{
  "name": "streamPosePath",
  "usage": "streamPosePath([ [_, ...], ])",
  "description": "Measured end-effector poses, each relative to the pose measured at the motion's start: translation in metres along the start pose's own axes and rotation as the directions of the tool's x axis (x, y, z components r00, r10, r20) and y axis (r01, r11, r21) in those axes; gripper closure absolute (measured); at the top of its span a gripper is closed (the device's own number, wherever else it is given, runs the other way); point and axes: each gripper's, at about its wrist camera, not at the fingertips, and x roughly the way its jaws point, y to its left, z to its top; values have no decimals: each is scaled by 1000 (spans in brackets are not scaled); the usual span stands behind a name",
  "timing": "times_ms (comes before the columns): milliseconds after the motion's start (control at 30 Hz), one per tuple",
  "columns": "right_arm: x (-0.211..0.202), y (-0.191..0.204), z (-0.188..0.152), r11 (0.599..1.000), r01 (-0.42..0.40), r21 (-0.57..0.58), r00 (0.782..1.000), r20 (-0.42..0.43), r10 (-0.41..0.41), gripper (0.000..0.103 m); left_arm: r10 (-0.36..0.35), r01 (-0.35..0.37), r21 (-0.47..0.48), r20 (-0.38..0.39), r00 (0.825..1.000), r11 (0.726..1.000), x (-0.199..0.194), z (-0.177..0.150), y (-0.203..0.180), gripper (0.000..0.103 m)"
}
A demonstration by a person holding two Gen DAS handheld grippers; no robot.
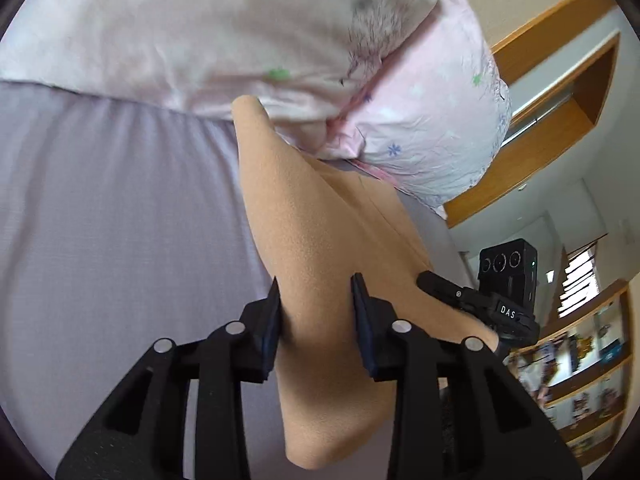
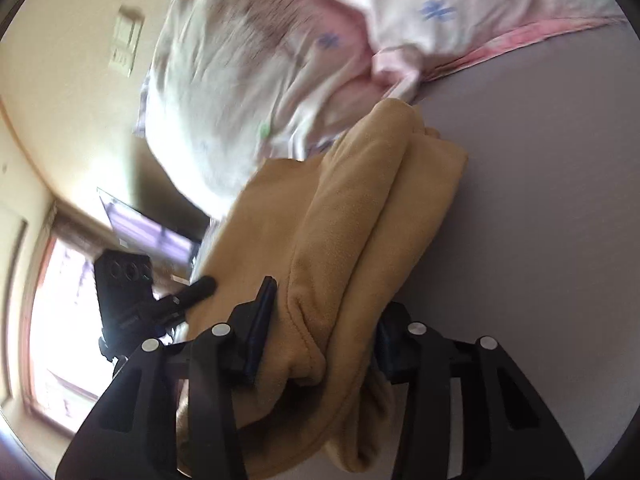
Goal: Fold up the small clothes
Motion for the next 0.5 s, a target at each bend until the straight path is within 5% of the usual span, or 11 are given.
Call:
streamPosePath([
  [100,-8,20,-12,989,141,-37,990,24,-140,54,155,-159,69,65,986,985,-38,-14,7,64],
  [167,-38,28,-19,995,101,-11,989,110,-99,53,181,-194,117,111,977,974,-62,-28,0,56],
  [233,-63,40,-33,1000,13,-3,990,137,-12,53,155,-176,164,134,979,971,-76,-41,-14,48],
  [433,-49,77,-70,995,70,-69,997,42,-68,53,62,-77,267,66,996,961,-53,-67,-54,43],
  [467,-43,82,-74,990,102,-97,994,42,-99,57,70,-80,281,45,997,956,-44,-73,-56,43],
  [500,-36,85,-79,979,158,-130,987,47,-153,85,81,-86,287,29,996,954,-35,-76,-58,43],
])
